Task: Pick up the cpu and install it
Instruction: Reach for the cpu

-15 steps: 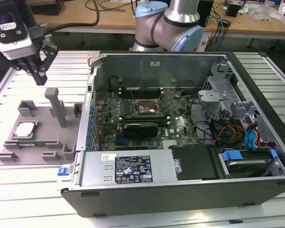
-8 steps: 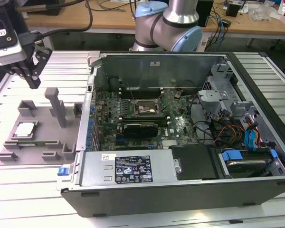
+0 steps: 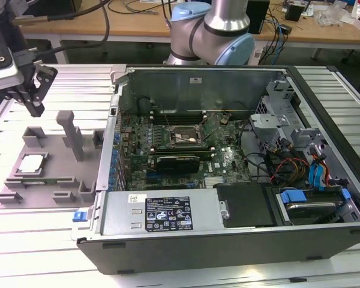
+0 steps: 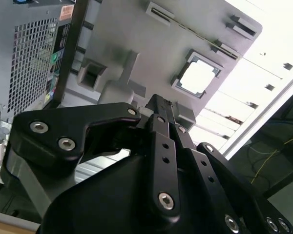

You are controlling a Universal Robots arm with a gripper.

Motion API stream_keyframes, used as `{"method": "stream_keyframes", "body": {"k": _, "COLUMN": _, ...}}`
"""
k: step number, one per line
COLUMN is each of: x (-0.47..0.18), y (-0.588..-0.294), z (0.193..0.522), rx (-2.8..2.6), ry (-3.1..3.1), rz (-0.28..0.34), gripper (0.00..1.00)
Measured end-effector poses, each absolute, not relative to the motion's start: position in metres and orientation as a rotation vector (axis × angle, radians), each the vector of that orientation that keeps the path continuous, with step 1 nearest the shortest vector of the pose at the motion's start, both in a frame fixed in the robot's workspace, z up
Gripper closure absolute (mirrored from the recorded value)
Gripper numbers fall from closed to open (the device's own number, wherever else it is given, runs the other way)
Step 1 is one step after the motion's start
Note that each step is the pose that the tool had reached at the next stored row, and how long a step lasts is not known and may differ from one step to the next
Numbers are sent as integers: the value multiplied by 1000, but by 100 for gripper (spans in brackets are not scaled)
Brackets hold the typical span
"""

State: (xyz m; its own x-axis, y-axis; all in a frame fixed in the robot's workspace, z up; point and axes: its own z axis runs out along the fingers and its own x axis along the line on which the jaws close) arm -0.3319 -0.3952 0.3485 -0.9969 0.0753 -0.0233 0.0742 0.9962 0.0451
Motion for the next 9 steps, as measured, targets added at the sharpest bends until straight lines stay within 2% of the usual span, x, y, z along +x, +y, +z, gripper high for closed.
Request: {"method": "stream_keyframes", "body": {"k": 9, "x": -349, "y": -393, "z": 333, "rx": 117, "ry": 3114, "rz": 69, "gripper": 89}}
